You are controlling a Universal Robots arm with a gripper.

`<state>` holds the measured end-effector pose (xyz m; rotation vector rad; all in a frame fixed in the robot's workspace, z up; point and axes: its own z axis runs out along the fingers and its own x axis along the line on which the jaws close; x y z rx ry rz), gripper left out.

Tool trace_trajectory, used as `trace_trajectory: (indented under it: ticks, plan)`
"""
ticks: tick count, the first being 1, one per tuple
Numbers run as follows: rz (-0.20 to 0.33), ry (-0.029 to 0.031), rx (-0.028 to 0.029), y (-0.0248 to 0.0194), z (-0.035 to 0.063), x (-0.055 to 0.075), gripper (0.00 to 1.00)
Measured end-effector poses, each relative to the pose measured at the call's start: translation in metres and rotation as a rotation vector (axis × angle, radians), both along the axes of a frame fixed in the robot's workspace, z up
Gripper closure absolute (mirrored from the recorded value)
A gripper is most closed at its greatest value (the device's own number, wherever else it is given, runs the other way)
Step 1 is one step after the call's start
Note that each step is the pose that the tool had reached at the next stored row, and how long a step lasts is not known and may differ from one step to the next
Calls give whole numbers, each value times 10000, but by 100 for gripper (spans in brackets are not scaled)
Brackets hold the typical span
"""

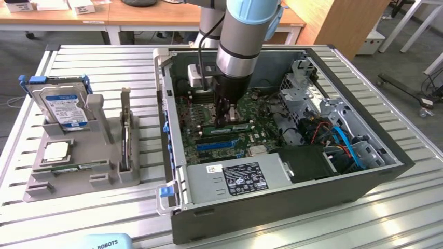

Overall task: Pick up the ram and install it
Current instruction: 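Press down the ram until it locks into place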

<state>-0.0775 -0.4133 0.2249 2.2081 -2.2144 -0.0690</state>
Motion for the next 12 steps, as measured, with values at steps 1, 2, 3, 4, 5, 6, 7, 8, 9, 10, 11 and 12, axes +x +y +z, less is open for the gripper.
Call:
trace_trajectory:
  ticks: [1, 2, 3, 4, 5, 6, 7, 8, 9, 10, 11, 12]
  plan:
    - [0, -1, 2, 0, -3, 0, 90]
    - [-1, -1, 3, 1, -8, 0, 90]
    - [0, -1, 2, 0, -12, 0, 90]
    - [0, 0, 0, 0, -13, 0, 90]
    - [0, 0, 0, 0, -13, 0, 90]
    - [0, 0, 0, 0, -14, 0, 90]
    - [-1, -1, 1, 0, -14, 0, 90]
    - [0, -1, 2, 0, -15, 0, 90]
    - [0, -1, 3, 0, -15, 0, 90]
    - [0, -1, 2, 0, -16, 0, 90]
    - [0, -1, 5, 1, -20, 0, 90]
    - [0, -1, 3, 0, -22, 0, 90]
